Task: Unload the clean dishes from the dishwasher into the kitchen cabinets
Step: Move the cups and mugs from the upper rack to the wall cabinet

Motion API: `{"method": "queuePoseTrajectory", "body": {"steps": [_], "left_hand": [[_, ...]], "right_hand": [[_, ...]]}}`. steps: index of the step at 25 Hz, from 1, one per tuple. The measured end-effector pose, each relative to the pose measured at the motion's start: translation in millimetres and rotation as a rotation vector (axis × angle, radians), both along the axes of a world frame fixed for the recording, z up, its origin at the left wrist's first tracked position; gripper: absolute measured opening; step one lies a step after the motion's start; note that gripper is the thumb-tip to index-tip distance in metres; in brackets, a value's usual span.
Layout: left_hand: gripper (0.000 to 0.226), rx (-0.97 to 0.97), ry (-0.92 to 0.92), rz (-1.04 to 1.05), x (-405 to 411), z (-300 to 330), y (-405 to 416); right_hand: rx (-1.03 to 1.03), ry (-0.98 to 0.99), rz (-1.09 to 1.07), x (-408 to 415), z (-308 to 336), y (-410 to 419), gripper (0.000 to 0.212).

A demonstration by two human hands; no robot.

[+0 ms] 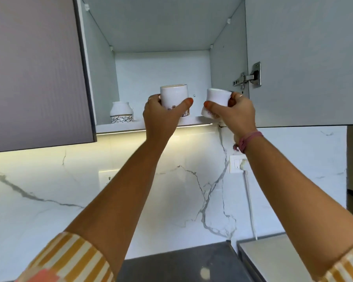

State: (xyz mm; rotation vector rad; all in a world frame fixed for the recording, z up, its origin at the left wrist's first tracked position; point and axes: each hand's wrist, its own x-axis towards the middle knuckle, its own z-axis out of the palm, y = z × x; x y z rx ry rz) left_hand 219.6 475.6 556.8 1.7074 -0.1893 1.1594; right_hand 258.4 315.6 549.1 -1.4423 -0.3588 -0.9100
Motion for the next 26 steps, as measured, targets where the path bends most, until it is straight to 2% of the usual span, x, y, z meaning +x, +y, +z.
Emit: {"method": "queuePoseTrajectory", "body": {"steps": [5, 11, 20, 26], "left_hand": [[0.069, 0.074, 0.015, 0.086, 57, 22, -16], [0.068, 0.271, 0.042, 0.262, 103, 26, -27], [0.072, 0.444, 0.209, 0.428, 115, 32, -31], [0.072, 0.487, 0.317, 0.480, 114, 34, -34]], "right_hand": [[-0.151, 0.014, -0.143, 52, 39, -2, 0.074], [-0.448, 0.122, -0.266, 106, 48, -18, 0.059], [-0.626, 0.195, -0.300, 114, 52, -23, 0.067], [-0.767, 0.232, -0.383, 109, 49, -15, 0.074]]}}
